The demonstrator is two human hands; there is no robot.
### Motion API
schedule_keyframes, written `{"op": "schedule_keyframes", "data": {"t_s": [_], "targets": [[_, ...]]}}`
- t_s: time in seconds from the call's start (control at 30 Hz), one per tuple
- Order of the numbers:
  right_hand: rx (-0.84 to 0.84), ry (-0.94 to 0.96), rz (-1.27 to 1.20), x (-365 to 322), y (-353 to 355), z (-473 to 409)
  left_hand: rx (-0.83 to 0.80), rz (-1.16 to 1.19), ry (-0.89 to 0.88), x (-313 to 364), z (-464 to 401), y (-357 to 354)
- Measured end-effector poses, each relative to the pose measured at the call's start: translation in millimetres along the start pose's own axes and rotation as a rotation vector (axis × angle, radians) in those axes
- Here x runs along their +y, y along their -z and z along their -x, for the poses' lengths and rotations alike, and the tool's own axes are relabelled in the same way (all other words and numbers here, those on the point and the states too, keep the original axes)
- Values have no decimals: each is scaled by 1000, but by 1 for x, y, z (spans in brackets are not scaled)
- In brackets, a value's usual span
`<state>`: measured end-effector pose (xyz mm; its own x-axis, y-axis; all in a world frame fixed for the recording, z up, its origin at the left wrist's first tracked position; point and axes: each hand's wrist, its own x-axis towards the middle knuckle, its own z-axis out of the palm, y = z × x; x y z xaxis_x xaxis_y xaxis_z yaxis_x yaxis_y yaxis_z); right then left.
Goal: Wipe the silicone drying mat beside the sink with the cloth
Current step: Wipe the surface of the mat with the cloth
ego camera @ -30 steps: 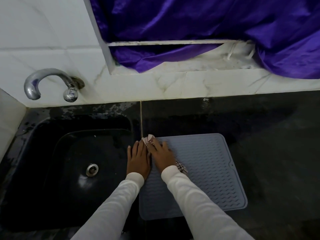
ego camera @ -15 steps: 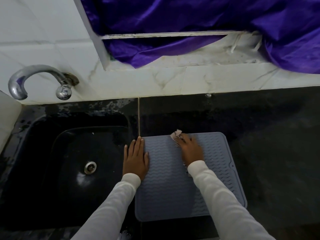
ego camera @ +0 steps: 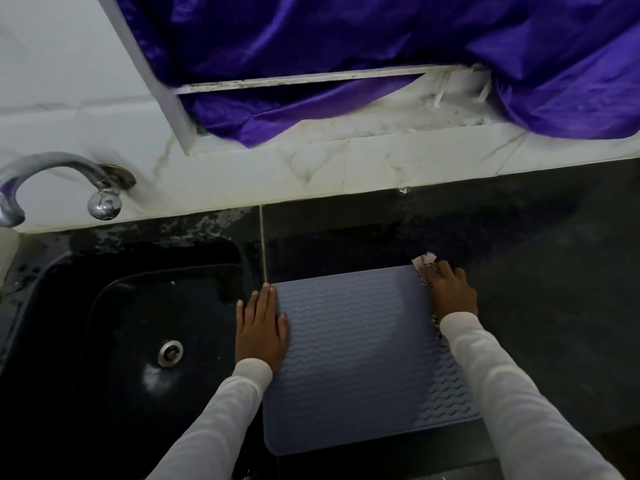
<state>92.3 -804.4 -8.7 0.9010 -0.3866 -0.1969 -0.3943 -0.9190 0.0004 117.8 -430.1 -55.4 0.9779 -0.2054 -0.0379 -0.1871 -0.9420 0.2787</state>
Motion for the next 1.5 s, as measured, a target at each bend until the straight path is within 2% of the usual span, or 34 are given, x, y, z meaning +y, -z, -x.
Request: {"op": "schedule_keyframes", "data": {"t_s": [0.17, 0.33, 0.43, 0.5, 0.6, 0.7, 0.93, 1.07, 1.5], "targets": [[-7, -45, -21, -11, 10, -2, 18, 16, 0, 1, 0, 0], [81, 110, -93, -44, 30, 5, 28, 34, -2, -2, 0, -2], [152, 254, -234, -103, 38, 24, 27, 43, -15, -3, 0, -2], [77, 342, -343, -154, 33, 40, 19, 43, -11, -4, 0, -3], [68, 520, -364, -226, 5, 58, 16, 28, 7, -4, -2, -6], [-61, 500, -333, -265, -17, 65, -5, -5, -4, -6, -4, -9], [-45, 584, -139, -233, -29, 49, 19, -18, 11, -3, -2, -4], [-69, 593, -150, -206, -26, 40, 17, 22, 27, -2, -1, -2], [-2, 360, -133, -98, -19, 16, 2, -30, 44, 4, -1, -2]]}}
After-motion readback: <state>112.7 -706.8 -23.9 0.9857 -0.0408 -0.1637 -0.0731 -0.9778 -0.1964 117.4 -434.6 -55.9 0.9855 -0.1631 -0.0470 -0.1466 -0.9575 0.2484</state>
